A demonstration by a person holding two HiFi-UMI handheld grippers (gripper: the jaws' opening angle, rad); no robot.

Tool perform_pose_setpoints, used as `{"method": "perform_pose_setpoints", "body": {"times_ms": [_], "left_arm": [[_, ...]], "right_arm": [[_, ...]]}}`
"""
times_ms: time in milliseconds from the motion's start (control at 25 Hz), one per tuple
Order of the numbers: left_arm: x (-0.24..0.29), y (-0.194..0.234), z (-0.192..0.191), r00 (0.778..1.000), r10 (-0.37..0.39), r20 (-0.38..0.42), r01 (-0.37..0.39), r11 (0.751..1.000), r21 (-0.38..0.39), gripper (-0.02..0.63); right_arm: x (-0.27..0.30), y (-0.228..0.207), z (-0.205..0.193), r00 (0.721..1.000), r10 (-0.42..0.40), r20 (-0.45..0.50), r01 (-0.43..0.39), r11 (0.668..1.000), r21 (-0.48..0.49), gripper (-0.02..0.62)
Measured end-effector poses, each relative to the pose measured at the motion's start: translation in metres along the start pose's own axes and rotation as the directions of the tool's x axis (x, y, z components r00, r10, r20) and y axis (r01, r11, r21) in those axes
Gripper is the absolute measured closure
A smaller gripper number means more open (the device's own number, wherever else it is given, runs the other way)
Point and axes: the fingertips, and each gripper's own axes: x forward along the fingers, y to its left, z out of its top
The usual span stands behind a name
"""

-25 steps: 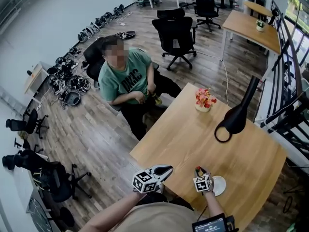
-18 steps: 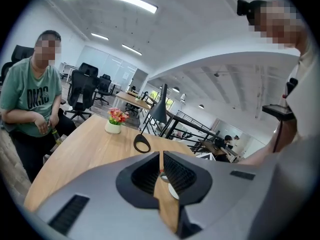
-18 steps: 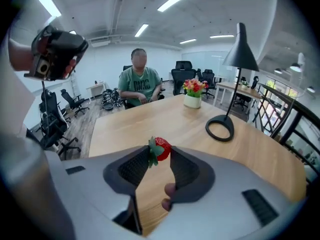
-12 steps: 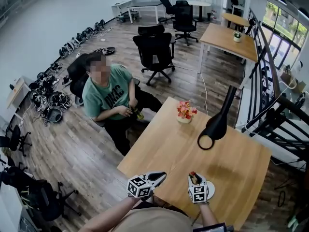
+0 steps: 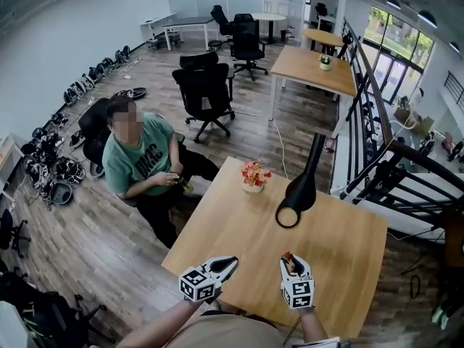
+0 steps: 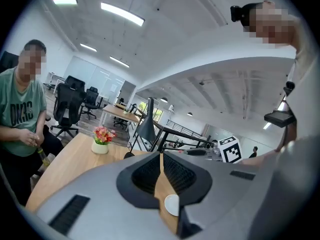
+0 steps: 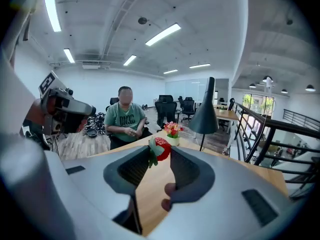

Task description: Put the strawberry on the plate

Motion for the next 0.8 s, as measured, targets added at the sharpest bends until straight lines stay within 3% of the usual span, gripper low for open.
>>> {"method": "perform_pose_setpoints", "body": {"times_ms": [520,800], "left_arm": [[0.019,-0.031,0.067,0.985,-0.076,0.154,0.063,0.995,0.083,0.601],[0.039,-0.049,0.070,0.981,-0.115,0.153,0.101,0.990,0.096,0.601]], "right_arm": [[-0.094,-0.032,0.097,0.973,-0.098,0.210,0.094,0.995,0.029,0.456],[-0.142,-0.051,0.112,0.949,-0.169,0.268,0.174,0.985,0.007,0.456]]}}
